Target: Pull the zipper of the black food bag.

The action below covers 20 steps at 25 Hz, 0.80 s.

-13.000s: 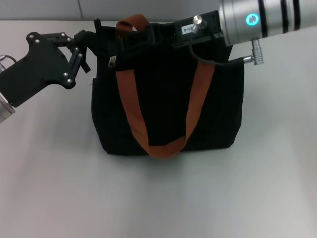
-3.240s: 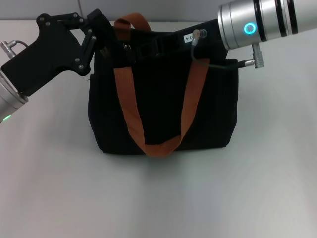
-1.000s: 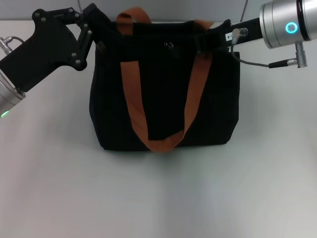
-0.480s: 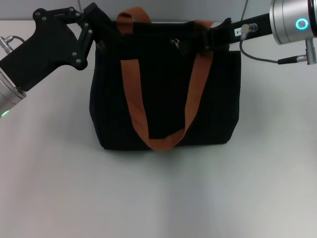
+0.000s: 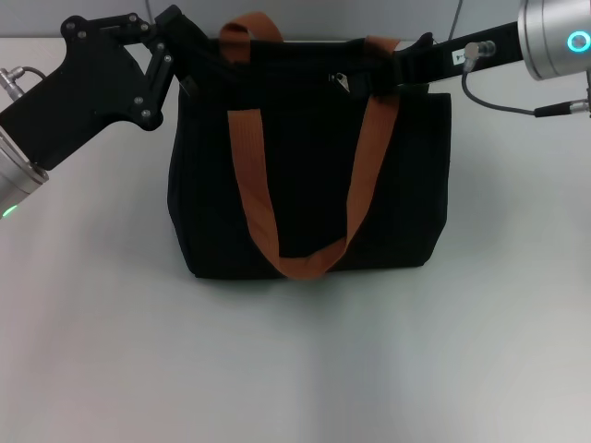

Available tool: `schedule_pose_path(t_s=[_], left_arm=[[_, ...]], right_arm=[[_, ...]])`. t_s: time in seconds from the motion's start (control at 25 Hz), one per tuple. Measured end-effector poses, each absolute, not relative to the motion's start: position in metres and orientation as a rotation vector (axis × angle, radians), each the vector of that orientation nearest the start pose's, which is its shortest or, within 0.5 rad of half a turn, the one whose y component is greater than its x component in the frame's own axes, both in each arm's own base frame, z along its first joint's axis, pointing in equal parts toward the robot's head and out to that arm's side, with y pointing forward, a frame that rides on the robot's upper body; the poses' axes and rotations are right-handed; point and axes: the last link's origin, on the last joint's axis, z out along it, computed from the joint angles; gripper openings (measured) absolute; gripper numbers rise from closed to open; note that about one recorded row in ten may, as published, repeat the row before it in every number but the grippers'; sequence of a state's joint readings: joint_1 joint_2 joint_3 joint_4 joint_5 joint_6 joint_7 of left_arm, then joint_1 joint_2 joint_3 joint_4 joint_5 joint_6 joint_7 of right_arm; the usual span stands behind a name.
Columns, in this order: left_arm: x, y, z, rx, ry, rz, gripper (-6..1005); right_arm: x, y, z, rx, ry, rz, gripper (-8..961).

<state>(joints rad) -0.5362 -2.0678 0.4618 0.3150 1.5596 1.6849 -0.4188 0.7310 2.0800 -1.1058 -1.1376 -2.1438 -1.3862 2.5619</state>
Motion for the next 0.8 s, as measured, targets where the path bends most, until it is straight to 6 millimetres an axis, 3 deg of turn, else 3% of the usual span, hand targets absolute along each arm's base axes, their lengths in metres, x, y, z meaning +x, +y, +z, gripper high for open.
schedule_pose_path(t_s=[0.8], left_arm=[[-0.251, 0.328, 0.023, -2.072, 0.193, -1.013, 73]], right_arm=[[0.131, 0.396, 0.032, -2.542, 1.213, 0.349, -1]])
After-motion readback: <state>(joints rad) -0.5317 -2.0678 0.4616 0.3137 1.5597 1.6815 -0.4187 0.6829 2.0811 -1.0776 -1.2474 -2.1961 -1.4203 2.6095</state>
